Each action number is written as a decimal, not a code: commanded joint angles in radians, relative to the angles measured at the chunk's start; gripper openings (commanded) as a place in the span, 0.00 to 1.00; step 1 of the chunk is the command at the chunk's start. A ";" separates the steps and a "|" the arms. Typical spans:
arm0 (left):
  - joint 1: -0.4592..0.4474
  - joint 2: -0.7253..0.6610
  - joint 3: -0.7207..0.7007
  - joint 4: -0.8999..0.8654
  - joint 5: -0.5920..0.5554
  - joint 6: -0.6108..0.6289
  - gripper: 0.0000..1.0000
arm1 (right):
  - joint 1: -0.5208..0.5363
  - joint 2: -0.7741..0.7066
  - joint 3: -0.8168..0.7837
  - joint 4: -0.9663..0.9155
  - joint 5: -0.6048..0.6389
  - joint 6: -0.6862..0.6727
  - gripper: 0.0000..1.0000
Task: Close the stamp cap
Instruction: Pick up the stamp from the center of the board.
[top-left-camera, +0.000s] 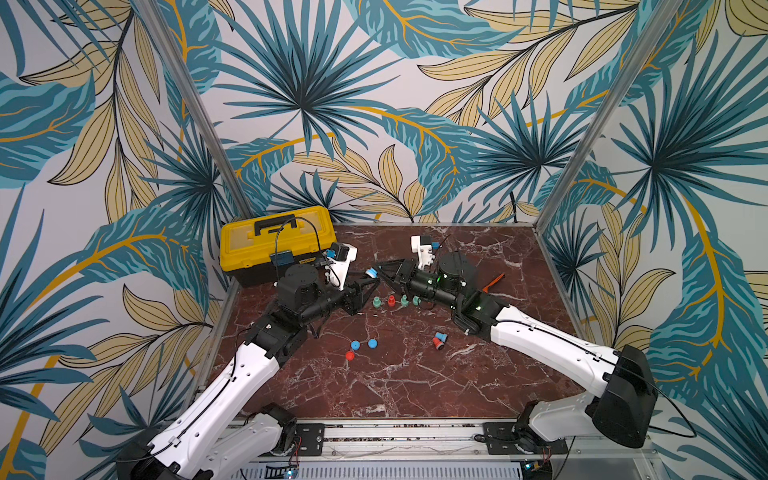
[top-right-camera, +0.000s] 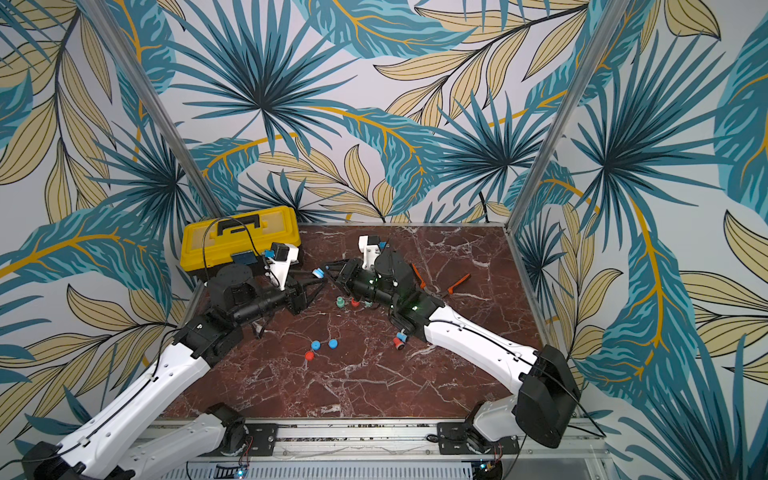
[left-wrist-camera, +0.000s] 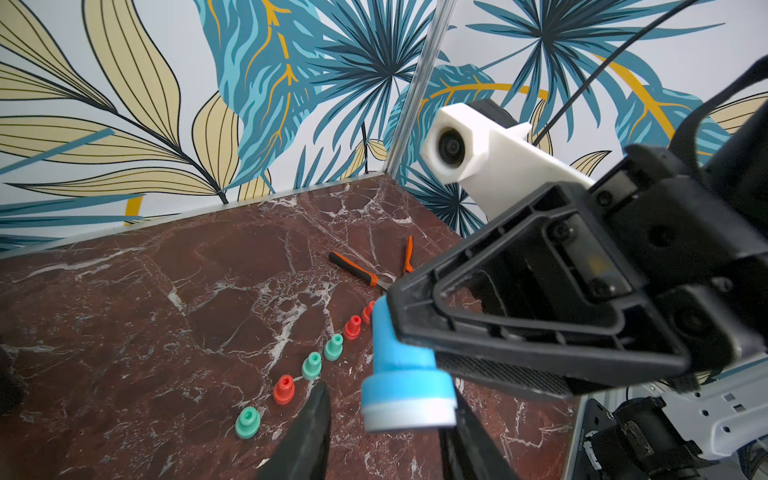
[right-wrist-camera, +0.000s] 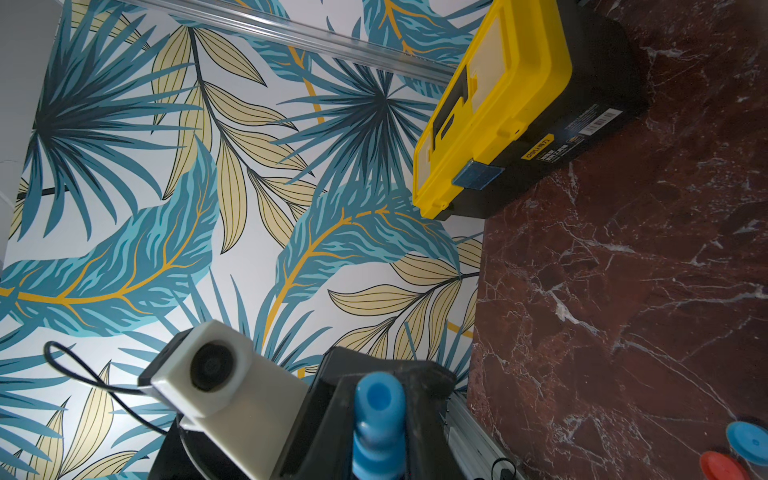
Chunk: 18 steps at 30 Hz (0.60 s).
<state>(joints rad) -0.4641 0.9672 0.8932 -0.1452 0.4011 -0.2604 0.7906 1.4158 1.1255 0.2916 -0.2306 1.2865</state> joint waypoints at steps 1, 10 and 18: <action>0.002 -0.004 0.036 0.038 -0.001 -0.003 0.41 | 0.002 0.020 -0.015 0.010 -0.029 -0.010 0.04; 0.002 -0.007 0.036 0.044 0.020 -0.007 0.35 | 0.002 0.029 -0.015 0.017 -0.039 -0.006 0.04; 0.002 -0.006 0.025 0.043 0.020 -0.008 0.34 | 0.002 0.011 -0.016 0.009 -0.030 -0.019 0.05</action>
<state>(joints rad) -0.4637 0.9672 0.9005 -0.1356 0.4088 -0.2684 0.7910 1.4380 1.1255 0.2943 -0.2554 1.2858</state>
